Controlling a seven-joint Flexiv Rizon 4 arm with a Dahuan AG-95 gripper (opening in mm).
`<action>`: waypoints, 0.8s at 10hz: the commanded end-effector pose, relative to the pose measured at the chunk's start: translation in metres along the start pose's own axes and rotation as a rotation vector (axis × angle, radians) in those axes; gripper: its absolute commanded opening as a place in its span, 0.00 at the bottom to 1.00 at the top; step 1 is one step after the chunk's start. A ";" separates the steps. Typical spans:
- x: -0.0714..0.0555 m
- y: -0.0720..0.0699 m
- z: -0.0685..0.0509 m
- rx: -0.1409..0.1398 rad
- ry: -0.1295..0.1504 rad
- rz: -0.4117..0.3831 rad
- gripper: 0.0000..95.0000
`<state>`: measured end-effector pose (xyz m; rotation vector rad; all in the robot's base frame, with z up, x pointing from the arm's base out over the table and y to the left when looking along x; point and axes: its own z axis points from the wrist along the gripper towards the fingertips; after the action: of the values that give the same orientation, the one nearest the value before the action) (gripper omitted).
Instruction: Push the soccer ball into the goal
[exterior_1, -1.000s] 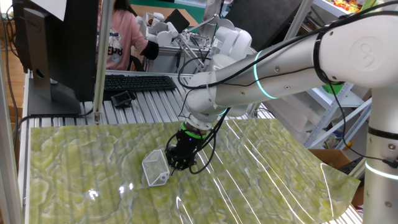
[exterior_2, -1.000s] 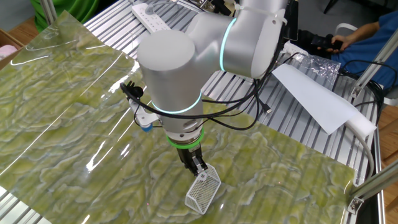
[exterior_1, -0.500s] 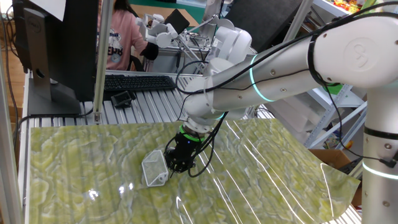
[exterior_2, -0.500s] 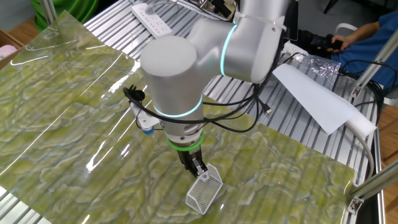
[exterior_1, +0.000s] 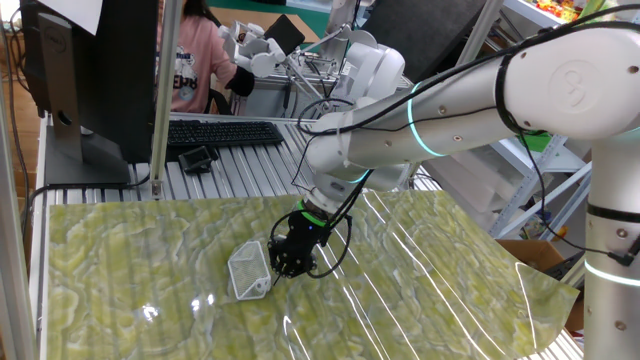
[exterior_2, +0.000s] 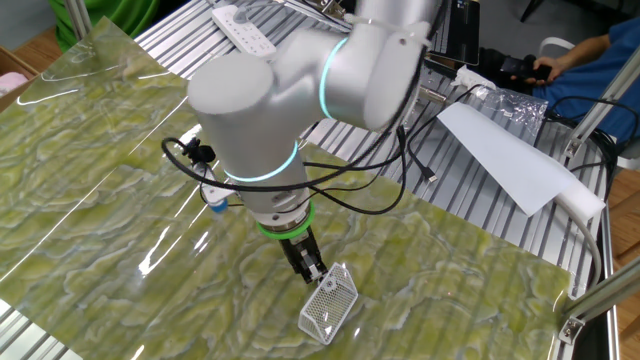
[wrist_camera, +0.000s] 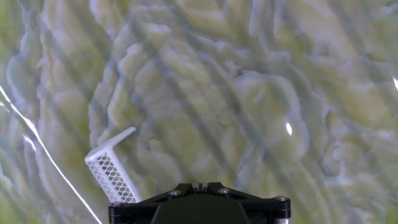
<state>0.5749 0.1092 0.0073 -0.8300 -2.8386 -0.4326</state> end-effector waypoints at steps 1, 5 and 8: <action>0.001 0.000 -0.002 -0.006 -0.016 0.011 0.00; 0.001 0.002 -0.010 -0.013 0.000 0.004 0.00; 0.001 0.003 -0.010 -0.016 0.000 0.005 0.00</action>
<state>0.5768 0.1092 0.0163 -0.8449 -2.8383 -0.4538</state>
